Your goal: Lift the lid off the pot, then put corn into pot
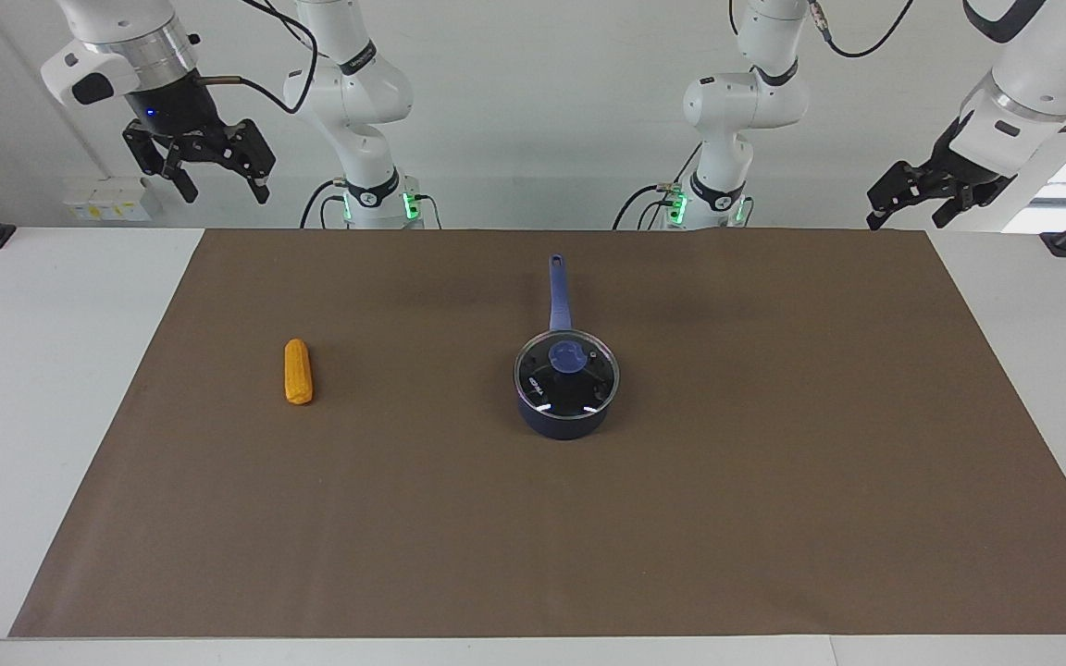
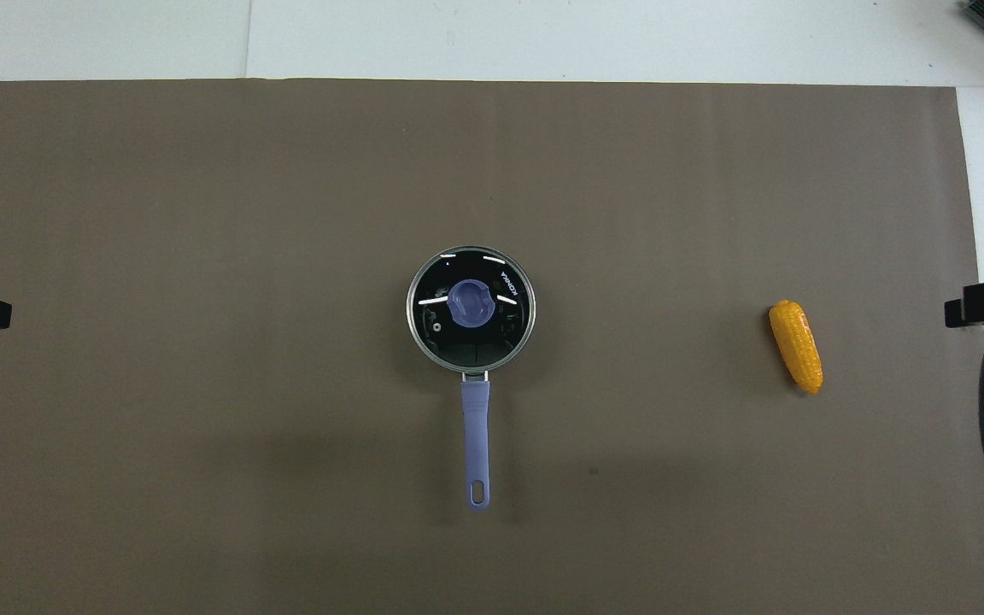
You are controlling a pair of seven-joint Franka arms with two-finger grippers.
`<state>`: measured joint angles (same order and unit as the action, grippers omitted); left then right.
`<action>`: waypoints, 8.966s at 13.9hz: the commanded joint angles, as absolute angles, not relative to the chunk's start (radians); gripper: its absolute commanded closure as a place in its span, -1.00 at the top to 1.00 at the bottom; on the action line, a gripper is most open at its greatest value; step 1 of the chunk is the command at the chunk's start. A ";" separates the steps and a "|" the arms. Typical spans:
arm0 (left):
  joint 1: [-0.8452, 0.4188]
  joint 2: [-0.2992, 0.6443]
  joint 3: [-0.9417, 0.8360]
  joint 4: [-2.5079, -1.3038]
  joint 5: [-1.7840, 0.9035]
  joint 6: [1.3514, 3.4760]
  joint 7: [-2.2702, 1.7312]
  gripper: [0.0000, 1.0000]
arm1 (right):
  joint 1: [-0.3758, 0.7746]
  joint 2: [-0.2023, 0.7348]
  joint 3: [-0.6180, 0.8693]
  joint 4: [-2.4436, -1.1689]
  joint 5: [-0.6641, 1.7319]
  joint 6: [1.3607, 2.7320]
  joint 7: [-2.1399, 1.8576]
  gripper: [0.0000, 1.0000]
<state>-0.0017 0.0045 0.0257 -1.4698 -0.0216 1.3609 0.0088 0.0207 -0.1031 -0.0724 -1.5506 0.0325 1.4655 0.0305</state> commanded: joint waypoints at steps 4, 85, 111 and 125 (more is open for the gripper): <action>-0.008 -0.002 0.025 -1.485 -0.012 1.377 0.002 1.00 | 0.017 -0.092 -0.069 -1.534 0.044 1.465 0.037 1.00; -0.676 0.439 0.012 -1.537 -0.025 2.010 -0.813 -0.38 | 0.012 -0.094 -0.072 -1.534 0.035 1.460 0.037 1.00; -0.315 0.152 0.025 -1.692 0.023 1.896 -0.201 -1.00 | 0.005 0.212 -0.071 -2.045 0.008 2.203 -0.237 1.00; 0.011 -0.037 0.025 -2.083 -0.072 2.109 0.282 -1.00 | -0.015 0.270 -0.072 -2.099 0.006 2.243 -0.390 -1.00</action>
